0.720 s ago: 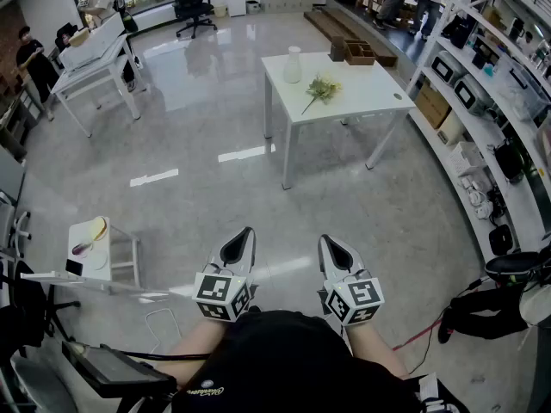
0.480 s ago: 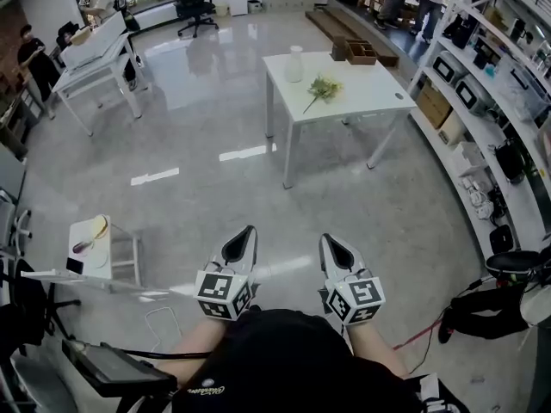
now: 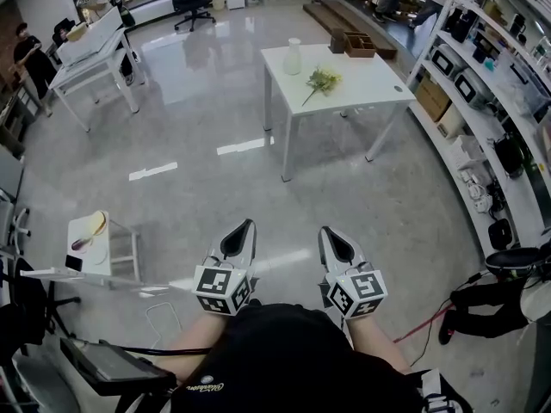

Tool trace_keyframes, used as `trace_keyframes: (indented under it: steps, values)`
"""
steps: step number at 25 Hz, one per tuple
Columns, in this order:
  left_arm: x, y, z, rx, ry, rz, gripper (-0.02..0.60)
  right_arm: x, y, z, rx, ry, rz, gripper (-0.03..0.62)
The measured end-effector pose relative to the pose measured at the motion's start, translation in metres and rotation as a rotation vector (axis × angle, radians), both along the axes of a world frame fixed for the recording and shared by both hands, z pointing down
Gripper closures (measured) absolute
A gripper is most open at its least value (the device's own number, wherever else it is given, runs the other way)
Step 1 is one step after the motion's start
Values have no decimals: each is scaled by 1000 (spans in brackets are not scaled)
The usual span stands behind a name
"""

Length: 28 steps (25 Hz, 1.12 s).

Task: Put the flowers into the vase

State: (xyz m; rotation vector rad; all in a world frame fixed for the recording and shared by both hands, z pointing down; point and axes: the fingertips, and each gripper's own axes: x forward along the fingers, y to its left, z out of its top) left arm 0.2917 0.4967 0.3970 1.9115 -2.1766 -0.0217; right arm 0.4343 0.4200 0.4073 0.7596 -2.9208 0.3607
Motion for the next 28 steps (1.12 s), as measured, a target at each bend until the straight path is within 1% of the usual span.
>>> trace_keyframes:
  steps: [8, 14, 19, 24, 28]
  values:
    - [-20, 3, 3, 6, 14, -2, 575, -15, 2, 4, -1, 15, 12, 595]
    - [-49, 12, 8, 12, 29, 5, 575, -41, 10, 7, 8, 26, 29, 595]
    - [-72, 20, 17, -1, 46, 15, 575, -61, 13, 6, 21, 35, 56, 594]
    - [-89, 12, 24, -13, 57, 20, 575, -75, 3, 11, 13, 46, 71, 595]
    - [-105, -3, 28, -18, 58, 16, 575, -91, -14, 17, 7, 45, 64, 594]
